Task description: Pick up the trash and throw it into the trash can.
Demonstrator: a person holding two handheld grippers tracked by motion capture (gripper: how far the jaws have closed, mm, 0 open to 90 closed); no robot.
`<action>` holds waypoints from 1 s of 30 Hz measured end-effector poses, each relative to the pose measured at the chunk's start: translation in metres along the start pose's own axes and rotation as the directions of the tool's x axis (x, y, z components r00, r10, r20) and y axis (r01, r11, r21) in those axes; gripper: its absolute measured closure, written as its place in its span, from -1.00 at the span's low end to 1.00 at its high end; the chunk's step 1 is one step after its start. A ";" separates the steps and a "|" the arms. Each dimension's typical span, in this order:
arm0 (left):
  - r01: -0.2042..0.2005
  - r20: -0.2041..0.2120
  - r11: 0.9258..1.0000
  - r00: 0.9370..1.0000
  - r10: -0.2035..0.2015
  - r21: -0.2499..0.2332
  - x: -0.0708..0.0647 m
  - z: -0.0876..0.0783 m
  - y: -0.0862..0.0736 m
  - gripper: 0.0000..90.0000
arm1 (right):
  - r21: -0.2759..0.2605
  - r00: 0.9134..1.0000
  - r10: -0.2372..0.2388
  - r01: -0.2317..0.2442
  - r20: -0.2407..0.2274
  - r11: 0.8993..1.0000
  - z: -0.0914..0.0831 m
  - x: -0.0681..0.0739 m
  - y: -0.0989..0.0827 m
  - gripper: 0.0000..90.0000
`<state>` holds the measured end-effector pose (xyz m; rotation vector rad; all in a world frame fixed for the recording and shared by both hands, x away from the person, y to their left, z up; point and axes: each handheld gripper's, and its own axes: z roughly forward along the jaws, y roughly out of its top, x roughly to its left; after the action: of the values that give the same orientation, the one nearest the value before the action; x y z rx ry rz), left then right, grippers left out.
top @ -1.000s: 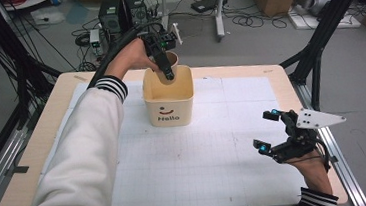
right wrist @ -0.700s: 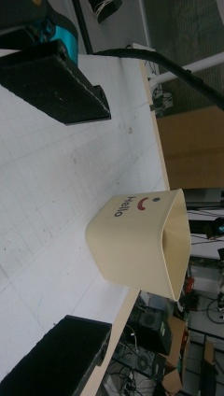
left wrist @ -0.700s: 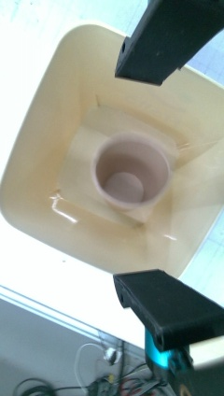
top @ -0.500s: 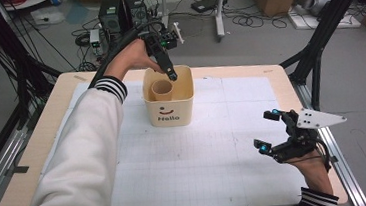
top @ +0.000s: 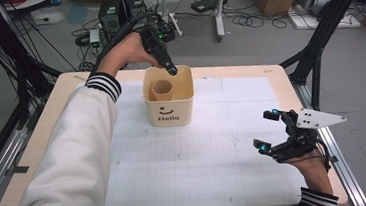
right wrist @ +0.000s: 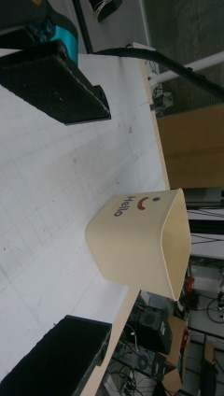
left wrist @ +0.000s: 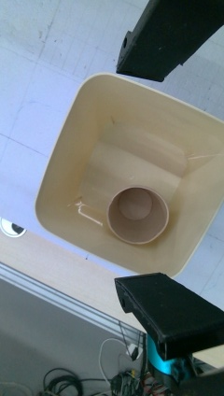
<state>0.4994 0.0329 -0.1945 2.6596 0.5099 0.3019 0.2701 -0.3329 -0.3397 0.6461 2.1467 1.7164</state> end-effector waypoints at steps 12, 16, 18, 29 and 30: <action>0.004 -0.033 0.999 0.999 -0.006 -0.052 -0.004 -0.044 -0.002 -0.96 | 0.001 1.000 -0.001 0.001 0.002 1.000 0.001 0.000 0.000 -0.99; 0.001 -0.043 0.998 0.999 -0.004 -0.067 -0.007 -0.058 0.001 -0.96 | -0.003 1.000 -0.003 0.003 0.000 1.000 0.001 0.000 0.000 -0.99; 0.000 -0.046 0.997 0.999 -0.004 -0.075 -0.009 -0.062 0.002 -0.96 | -0.002 1.000 -0.003 0.003 0.001 1.000 0.001 0.000 0.000 -0.99; 0.011 -0.075 0.993 0.997 -0.020 -0.115 -0.011 -0.080 -0.014 -0.96 | -0.009 1.000 0.006 -0.006 -0.002 1.000 0.000 0.000 0.000 -0.99; 0.012 -0.074 0.992 0.997 -0.021 -0.123 -0.012 -0.083 -0.016 -0.96 | -0.010 1.000 0.007 -0.007 -0.002 1.000 0.000 0.000 0.000 -0.99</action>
<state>0.4599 0.0715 -0.1292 2.5315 0.5190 0.4169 0.2700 -0.3332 -0.3396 0.6497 2.1381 1.7308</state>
